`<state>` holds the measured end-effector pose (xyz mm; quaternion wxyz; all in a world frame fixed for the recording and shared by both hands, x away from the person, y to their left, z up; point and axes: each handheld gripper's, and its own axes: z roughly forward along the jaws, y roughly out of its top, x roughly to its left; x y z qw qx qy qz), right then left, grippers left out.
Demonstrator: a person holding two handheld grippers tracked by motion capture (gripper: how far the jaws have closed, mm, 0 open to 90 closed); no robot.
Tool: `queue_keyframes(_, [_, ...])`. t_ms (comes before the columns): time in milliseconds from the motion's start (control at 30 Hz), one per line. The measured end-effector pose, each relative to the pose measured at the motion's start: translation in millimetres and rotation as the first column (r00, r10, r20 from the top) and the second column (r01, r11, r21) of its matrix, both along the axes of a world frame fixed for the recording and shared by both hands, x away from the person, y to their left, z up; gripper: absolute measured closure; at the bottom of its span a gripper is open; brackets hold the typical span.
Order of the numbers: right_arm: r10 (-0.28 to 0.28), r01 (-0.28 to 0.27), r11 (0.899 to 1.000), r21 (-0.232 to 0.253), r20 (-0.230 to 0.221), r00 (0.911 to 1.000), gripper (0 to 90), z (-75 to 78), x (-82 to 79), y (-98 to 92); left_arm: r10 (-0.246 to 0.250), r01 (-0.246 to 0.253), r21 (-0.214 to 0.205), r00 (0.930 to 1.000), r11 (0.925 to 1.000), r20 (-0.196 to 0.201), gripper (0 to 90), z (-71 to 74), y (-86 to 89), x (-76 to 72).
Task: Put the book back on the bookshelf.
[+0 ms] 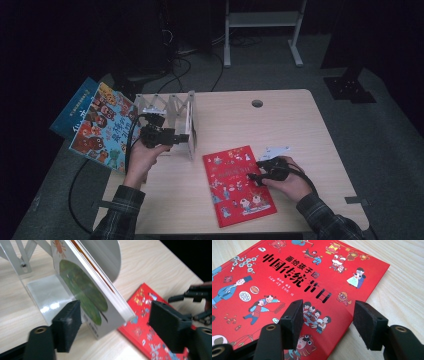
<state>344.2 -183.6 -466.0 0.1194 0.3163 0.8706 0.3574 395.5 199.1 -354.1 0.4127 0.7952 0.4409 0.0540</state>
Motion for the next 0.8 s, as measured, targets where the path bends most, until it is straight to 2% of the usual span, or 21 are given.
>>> queue_keyframes(133, [-0.001, 0.001, 1.0, 0.003, -0.011, 0.9999, 41.0, 0.2, 0.0, -0.9, -0.037, 0.038, 0.028, 0.9992, 0.9989, -0.015, 12.7, -6.6, 3.0, -16.3])
queue_keyframes(300, [-0.009, 0.009, 1.0, 0.01, -0.028, 0.9996, 42.4, 1.1, 0.1, -2.6, -0.095, 0.097, 0.049, 0.9945, 0.9941, -0.044, 5.4, -25.6, 1.2, -34.8])
queue_keyframes(467, [-0.039, 0.041, 0.999, 0.032, -0.077, 0.9963, 47.5, 4.9, 1.6, -5.9, -0.159, 0.163, 0.092, 0.986, 0.9824, -0.051, 1.5, -45.5, -10.0, -49.4])
queue_keyframes(567, [-0.063, 0.071, 0.996, 0.057, -0.13, 0.9895, 52.5, 8.3, 3.7, -9.6, -0.207, 0.211, 0.103, 0.977, 0.972, -0.052, 0.0, -55.6, -20.8, -57.2])
queue_keyframes(667, [-0.078, 0.096, 0.992, 0.086, -0.197, 0.9774, 57.3, 10.7, 6.0, -13.4, -0.243, 0.248, 0.124, 0.9684, 0.9607, -0.056, 0.0, -62.9, -31.2, -62.3])
queue_keyframes(800, [-0.095, 0.124, 0.987, 0.097, -0.259, 0.961, 61.1, 12.2, 10.4, -18.0, -0.262, 0.269, 0.11, 0.9618, 0.9567, -0.08, 0.0, -74.1, -42.7, -63.1])
